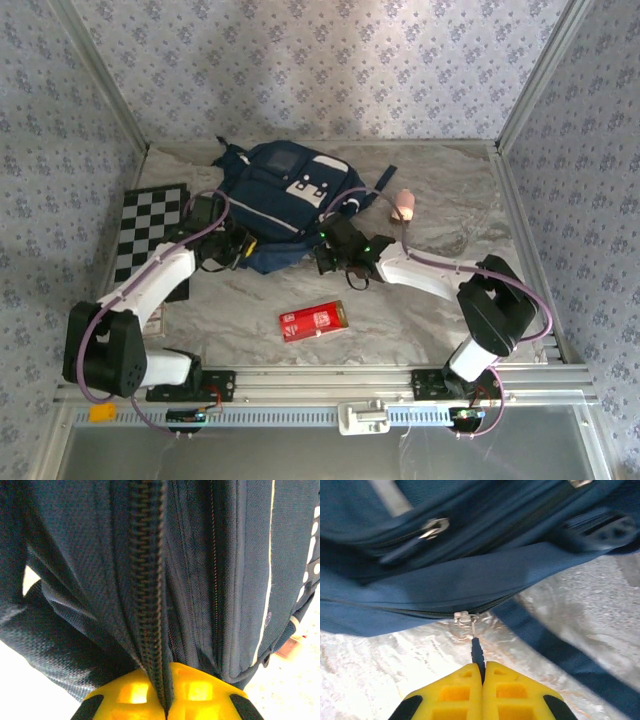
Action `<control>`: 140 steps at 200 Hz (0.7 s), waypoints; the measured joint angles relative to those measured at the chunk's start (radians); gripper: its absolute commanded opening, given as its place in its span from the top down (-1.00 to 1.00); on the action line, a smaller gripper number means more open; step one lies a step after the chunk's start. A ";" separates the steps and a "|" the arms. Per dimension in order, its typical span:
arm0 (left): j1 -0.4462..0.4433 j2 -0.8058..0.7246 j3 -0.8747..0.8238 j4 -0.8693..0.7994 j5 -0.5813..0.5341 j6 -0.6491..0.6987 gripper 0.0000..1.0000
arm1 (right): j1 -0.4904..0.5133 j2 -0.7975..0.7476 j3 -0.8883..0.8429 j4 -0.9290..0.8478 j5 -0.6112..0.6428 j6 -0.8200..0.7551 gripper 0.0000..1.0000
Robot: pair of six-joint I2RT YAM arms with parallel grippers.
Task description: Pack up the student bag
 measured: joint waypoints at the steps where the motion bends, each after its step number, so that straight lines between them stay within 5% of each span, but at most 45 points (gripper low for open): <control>1: 0.001 0.000 0.000 -0.001 0.000 0.001 1.00 | -0.002 0.000 0.000 0.000 0.000 0.000 1.00; 109: 0.099 -0.065 -0.009 -0.057 0.060 0.110 1.00 | -0.138 0.088 0.066 0.002 0.021 -0.056 1.00; 133: 0.104 -0.071 -0.012 -0.053 0.069 0.150 0.40 | -0.126 0.069 0.068 -0.016 0.010 -0.057 1.00; 140: 0.108 -0.081 -0.017 -0.051 0.073 0.160 0.33 | -0.121 0.063 0.071 -0.028 0.006 -0.053 0.83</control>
